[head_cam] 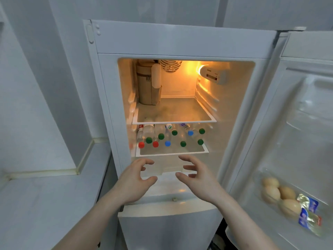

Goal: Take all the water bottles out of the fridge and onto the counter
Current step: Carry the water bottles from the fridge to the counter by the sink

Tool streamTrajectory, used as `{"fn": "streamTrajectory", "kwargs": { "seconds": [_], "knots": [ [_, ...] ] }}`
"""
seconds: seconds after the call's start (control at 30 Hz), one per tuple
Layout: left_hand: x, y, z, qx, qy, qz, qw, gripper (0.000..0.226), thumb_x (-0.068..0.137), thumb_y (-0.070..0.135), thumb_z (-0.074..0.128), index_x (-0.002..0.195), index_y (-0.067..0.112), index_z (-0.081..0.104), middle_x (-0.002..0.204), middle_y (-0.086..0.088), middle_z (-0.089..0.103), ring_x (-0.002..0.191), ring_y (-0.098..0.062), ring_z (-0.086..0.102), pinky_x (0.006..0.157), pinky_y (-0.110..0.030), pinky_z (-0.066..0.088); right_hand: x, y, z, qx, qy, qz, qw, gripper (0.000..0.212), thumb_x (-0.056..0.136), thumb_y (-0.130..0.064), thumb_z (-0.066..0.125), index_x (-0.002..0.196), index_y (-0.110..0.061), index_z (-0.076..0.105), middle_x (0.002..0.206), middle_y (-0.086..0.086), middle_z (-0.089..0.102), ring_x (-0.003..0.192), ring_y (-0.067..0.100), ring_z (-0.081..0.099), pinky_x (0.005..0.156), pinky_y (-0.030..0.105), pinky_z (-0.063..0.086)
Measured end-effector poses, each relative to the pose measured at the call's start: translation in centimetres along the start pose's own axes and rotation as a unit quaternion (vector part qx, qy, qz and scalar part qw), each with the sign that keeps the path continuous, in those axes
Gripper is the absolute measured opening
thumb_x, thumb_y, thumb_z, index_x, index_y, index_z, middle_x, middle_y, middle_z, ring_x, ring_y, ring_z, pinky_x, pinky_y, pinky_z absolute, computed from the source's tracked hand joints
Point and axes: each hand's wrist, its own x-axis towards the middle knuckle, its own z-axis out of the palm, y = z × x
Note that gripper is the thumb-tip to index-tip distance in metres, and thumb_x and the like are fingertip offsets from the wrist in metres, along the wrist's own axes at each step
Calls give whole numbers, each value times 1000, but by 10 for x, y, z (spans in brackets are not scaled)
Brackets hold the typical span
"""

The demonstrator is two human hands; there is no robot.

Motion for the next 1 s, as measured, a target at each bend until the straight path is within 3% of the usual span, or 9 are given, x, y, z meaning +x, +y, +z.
{"fn": "streamTrajectory", "kwargs": {
  "seconds": [0.13, 0.3, 0.4, 0.5, 0.6, 0.73, 0.8, 0.87, 1.0],
  "knots": [
    [47, -6, 3, -41, 4, -55, 998, 52, 90, 38, 72, 137, 36, 50, 132, 18, 51, 117, -2, 54, 84, -21, 47, 63, 11, 8, 12, -10, 12, 1000, 54, 91, -37, 77, 141, -40, 54, 139, -26, 55, 116, -3, 60, 85, 20, 52],
    [114, -20, 11, -124, 24, -131, 983, 54, 90, 32, 75, 137, 26, 50, 131, 10, 55, 110, -8, 60, 87, -27, 52, 147, 18, 21, 29, -18, 42, 999, 54, 93, -37, 75, 142, -33, 54, 136, -15, 60, 95, 0, 70, 75, 20, 54],
    [149, -28, 18, -158, 42, -202, 966, 67, 74, 47, 78, 133, 28, 52, 122, 8, 60, 109, -16, 63, 93, -44, 58, 184, 22, 35, 30, -26, 67, 997, 63, 93, -43, 74, 149, -30, 47, 136, -7, 60, 109, 12, 67, 82, 25, 50],
    [182, -34, 24, -196, 75, -242, 947, 79, 52, 58, 72, 122, 29, 52, 114, 1, 66, 97, -19, 67, 79, -43, 63, 221, 27, 45, 31, -33, 90, 995, 68, 95, -46, 71, 154, -25, 43, 138, -1, 61, 121, 18, 58, 91, 30, 44],
    [207, -30, 28, -235, 83, -273, 929, 61, 79, 40, 78, 126, 25, 42, 120, -6, 61, 102, -25, 63, 73, -34, 56, 253, 33, 53, 29, -30, 116, 992, 71, 93, -52, 67, 154, -25, 43, 135, -1, 63, 118, 21, 63, 96, 38, 52],
    [236, -47, 34, -214, 95, -320, 918, 54, 88, 40, 66, 133, 21, 45, 95, 5, 60, 108, -29, 65, 100, -47, 54, 284, 50, 65, 35, -40, 148, 988, 75, 88, -57, 65, 152, -24, 42, 119, -7, 68, 110, 23, 68, 99, 52, 57],
    [241, -43, 34, -228, 94, -340, 908, 43, 99, 31, 60, 137, 22, 42, 101, -1, 60, 103, -30, 67, 86, -46, 60, 292, 53, 69, 41, -44, 164, 985, 69, 92, -53, 66, 150, -23, 44, 122, -6, 68, 107, 22, 69, 97, 50, 59],
    [249, -42, 38, -239, 84, -353, 901, 47, 104, 28, 55, 147, 20, 37, 125, -8, 57, 99, -29, 69, 70, -41, 61, 297, 51, 70, 48, -50, 182, 981, 65, 95, -49, 66, 150, -21, 44, 123, -2, 67, 102, 20, 71, 84, 42, 63],
    [262, -41, 41, -229, 79, -367, 898, 54, 106, 35, 51, 154, 18, 31, 134, -11, 56, 96, -26, 70, 70, -41, 60, 302, 46, 71, 64, -81, 204, 974, 67, 101, -39, 64, 157, -18, 33, 104, -2, 65, 88, 17, 74, 61, 31, 61]
  ]
}}
